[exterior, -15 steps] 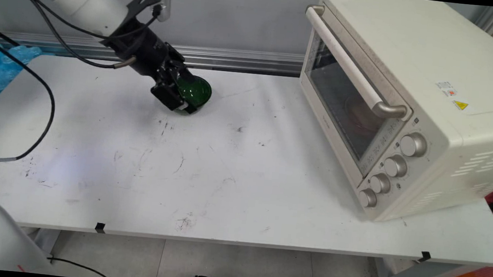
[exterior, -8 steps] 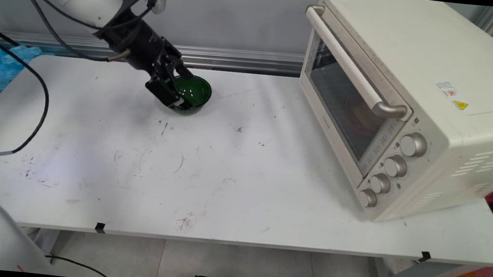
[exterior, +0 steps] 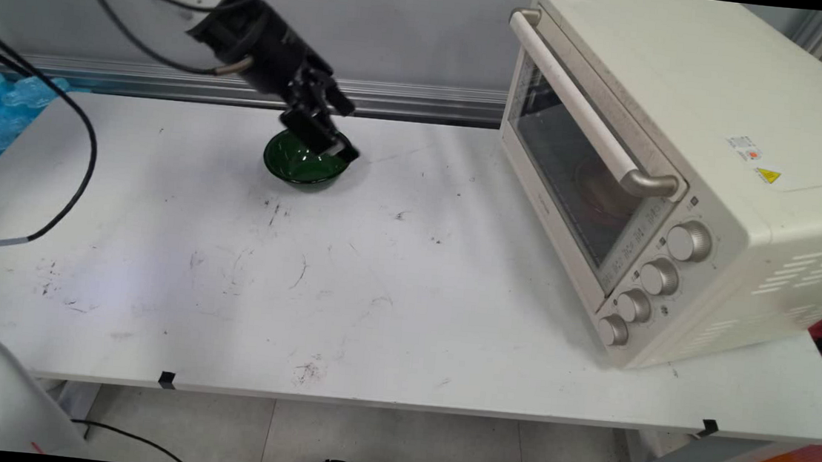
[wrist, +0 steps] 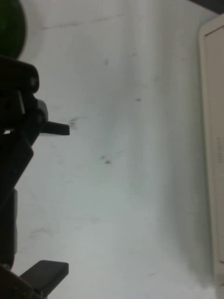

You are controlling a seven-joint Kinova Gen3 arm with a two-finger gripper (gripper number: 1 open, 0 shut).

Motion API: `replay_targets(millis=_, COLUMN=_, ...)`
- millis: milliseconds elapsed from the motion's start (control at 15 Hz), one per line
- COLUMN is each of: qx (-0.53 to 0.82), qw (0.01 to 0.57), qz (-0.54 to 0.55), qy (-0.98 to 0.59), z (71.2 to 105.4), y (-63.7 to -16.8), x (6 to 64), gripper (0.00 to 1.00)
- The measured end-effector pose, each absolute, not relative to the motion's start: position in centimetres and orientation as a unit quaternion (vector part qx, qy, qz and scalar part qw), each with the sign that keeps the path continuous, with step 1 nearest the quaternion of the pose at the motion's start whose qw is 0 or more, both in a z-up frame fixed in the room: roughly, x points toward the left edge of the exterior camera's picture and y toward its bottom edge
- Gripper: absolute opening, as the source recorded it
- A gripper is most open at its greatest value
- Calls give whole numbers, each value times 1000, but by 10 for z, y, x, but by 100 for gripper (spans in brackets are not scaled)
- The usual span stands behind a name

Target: Open the oven

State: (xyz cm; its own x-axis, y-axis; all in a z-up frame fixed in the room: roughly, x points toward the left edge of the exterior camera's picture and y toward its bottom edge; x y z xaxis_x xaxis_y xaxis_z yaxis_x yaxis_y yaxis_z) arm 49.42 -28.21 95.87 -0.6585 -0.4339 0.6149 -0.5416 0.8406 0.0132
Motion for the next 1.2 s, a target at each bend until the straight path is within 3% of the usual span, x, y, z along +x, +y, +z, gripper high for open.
replay_targets(millis=1200, qx=286, qw=389, qz=121, qy=-867, z=1003, y=-342, x=407, gripper=100)
